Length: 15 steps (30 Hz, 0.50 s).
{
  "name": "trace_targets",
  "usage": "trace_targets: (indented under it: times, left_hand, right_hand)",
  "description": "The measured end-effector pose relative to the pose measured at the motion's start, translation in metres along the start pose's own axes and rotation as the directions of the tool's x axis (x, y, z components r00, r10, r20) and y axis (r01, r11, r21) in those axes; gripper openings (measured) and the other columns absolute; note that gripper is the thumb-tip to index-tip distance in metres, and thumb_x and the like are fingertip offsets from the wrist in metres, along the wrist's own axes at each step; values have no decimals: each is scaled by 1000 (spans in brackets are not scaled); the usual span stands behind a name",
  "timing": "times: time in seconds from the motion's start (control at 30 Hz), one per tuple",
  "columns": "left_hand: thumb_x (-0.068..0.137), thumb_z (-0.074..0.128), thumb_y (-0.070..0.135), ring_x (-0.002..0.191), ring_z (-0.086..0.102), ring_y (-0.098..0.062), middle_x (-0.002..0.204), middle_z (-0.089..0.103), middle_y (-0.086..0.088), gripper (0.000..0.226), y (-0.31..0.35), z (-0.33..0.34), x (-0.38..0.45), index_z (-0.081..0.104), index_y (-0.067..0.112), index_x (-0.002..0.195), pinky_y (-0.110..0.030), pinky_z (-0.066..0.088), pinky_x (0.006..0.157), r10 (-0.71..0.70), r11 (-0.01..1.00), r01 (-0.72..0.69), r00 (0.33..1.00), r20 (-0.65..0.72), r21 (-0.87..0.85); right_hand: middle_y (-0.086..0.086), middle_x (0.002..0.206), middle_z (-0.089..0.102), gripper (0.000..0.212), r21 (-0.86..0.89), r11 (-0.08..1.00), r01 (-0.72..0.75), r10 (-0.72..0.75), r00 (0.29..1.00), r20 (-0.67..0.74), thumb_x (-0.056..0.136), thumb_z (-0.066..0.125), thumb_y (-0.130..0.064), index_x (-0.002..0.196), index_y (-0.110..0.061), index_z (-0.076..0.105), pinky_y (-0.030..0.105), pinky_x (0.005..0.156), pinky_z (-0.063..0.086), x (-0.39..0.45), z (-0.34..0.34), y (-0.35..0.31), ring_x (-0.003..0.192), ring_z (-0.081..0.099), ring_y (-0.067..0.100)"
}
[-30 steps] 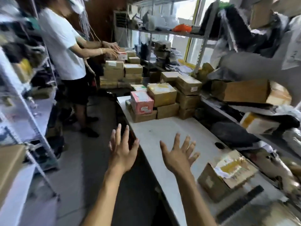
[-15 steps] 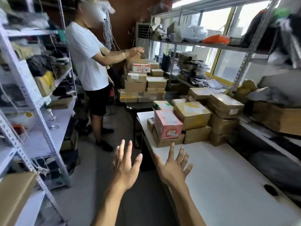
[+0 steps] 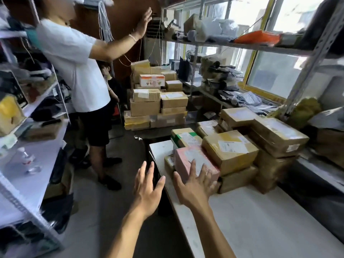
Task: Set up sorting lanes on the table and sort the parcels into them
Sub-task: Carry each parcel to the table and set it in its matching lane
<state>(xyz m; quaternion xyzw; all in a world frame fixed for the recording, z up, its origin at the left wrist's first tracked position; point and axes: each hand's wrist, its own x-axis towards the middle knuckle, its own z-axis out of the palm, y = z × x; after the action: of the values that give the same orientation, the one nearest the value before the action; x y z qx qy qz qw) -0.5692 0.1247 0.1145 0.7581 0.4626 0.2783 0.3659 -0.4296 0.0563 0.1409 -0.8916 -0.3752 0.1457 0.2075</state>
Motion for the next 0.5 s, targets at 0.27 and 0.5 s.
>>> trace_targets:
  times: [0.27,0.5]
  left_hand:
    - [91,39,64,153,-4,-13,167,-4,11,79,-24,7,136,17,32,159,-40,4,123,-4,997,8,998,61,-71]
    - [82,31,67,153,-2,-13,168,-2,9,84,-23,1,270,18,33,158,-42,8,125,65,987,-37,981,181,-154]
  right_hand:
    - [6,166,-30,84,48,998,-37,38,999,-20,98,23,-74,161,-34,-15,55,121,-18,110,23,-38,152,-32,29]
    - [7,169,-22,81,-8,989,-149,147,985,-92,99,25,-73,162,-36,-10,53,120,-18,223,30,-90,154,-27,30]
